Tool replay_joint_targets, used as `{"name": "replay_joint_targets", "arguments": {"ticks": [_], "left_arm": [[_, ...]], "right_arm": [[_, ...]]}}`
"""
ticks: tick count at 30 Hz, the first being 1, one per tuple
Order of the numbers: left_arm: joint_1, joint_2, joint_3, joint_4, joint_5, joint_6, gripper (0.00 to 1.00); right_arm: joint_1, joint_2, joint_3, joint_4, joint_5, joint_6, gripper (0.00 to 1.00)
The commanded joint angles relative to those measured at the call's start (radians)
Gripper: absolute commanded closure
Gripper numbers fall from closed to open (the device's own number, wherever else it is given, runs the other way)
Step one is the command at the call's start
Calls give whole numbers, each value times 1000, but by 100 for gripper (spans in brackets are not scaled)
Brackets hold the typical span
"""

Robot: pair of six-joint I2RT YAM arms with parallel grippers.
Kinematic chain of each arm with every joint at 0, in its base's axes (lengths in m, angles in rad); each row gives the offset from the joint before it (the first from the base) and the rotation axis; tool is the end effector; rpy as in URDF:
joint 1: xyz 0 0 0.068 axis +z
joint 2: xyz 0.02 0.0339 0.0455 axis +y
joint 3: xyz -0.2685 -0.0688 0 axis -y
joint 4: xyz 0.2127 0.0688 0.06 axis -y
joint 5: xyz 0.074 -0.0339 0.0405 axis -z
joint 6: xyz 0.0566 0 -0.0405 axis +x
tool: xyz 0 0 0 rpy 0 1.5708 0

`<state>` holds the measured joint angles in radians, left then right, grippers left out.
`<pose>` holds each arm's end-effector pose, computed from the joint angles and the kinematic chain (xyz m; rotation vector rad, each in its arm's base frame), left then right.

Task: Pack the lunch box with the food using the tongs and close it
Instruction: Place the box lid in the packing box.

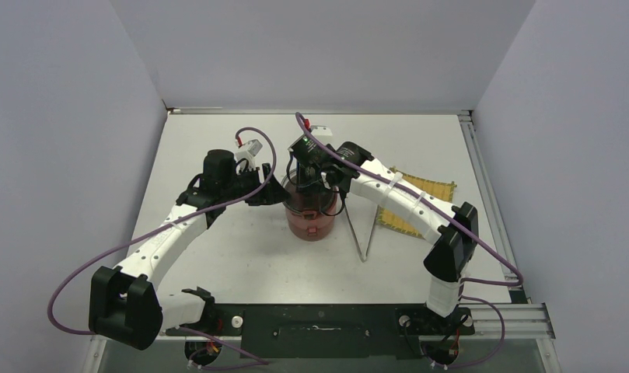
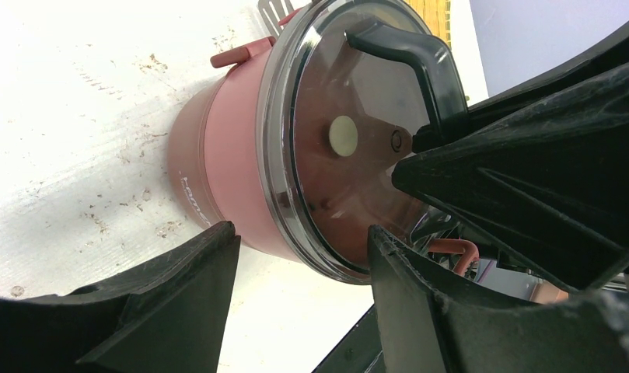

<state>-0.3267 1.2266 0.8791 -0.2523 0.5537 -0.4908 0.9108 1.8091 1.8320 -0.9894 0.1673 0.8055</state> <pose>0.2278 -0.1086 0.2813 0.1512 2.2607 -1.0541 0.2333 0.2853 0.3324 -0.0686 2.5846 0.4679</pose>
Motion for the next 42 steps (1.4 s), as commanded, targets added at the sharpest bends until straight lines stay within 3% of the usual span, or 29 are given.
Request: {"name": "replay_joint_targets", "arguments": {"ticks": [1, 23, 42], "left_arm": [[-2, -25, 4, 16, 9, 5, 41], [-2, -23, 3, 16, 11, 4, 41], [-3, -28, 3, 15, 11, 3, 42]], "right_arm": [[6, -30, 0, 7, 3, -3, 95], [8, -68, -33, -37, 32, 0, 95], [10, -85, -116, 28, 25, 22, 95]]}}
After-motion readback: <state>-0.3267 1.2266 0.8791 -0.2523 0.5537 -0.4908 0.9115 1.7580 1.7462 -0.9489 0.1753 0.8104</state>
